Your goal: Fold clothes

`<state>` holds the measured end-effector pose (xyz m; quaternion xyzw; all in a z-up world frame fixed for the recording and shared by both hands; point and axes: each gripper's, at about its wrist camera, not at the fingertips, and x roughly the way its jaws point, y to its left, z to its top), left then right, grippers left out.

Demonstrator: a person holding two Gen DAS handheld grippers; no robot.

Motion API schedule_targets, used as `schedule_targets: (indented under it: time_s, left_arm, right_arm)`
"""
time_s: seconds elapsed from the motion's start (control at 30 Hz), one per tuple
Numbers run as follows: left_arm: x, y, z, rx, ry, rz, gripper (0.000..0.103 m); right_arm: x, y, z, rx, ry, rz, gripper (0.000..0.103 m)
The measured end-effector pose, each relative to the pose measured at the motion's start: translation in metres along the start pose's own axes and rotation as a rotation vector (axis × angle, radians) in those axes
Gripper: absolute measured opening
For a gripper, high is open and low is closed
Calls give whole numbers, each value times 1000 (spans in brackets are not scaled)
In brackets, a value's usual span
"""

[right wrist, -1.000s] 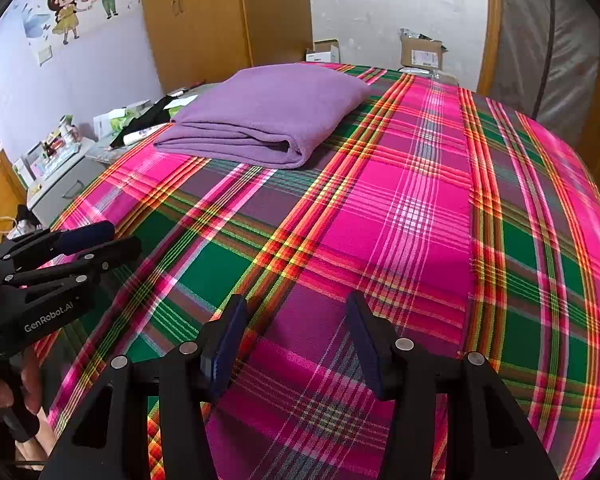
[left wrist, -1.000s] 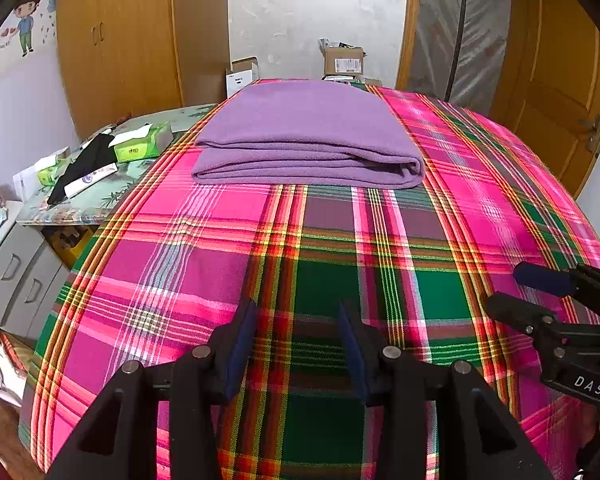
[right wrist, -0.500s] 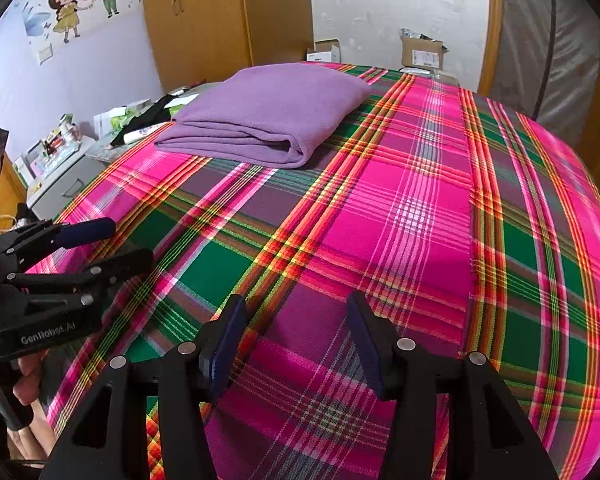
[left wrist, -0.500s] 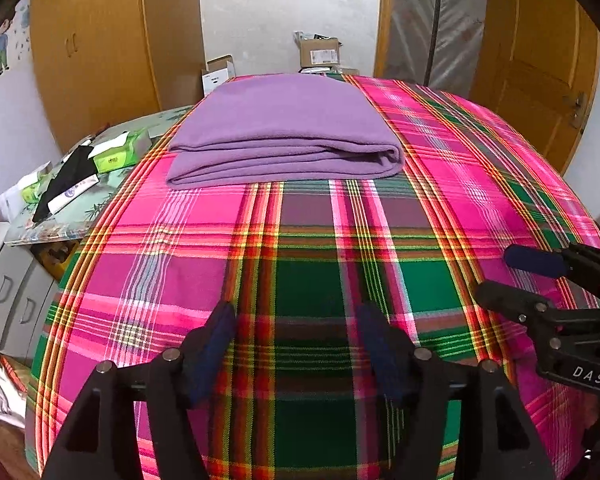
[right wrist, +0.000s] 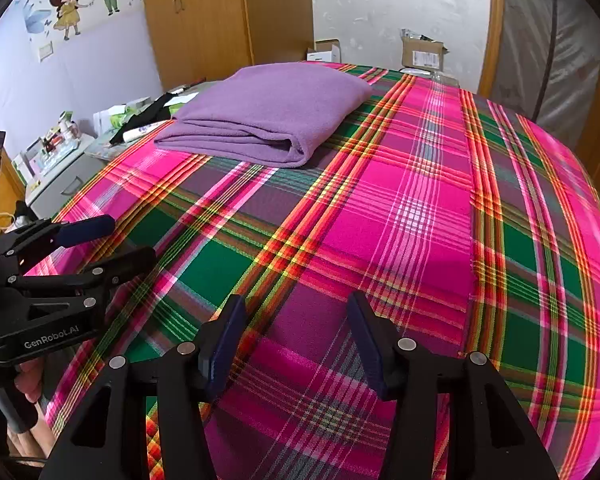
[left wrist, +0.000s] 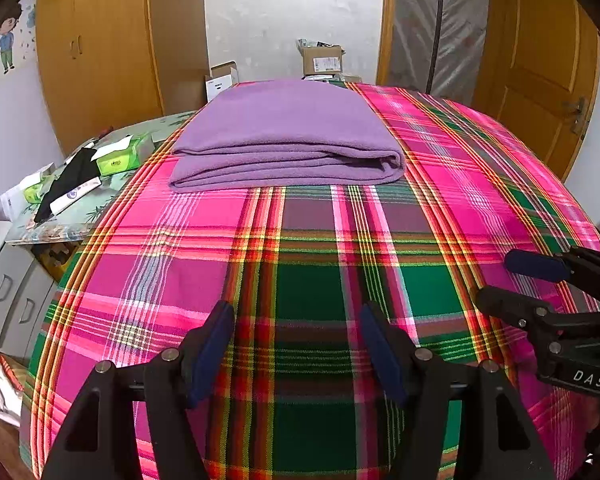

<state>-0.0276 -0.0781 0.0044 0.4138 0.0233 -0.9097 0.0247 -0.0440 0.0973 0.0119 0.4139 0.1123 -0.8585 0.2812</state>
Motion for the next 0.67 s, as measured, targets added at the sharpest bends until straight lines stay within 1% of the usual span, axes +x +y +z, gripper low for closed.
schedule_targets:
  time_s: [0.67]
  left_arm:
    - [3, 1, 2, 0, 3, -7, 66]
  right_arm:
    - [1, 2, 0, -16, 4, -13, 57]
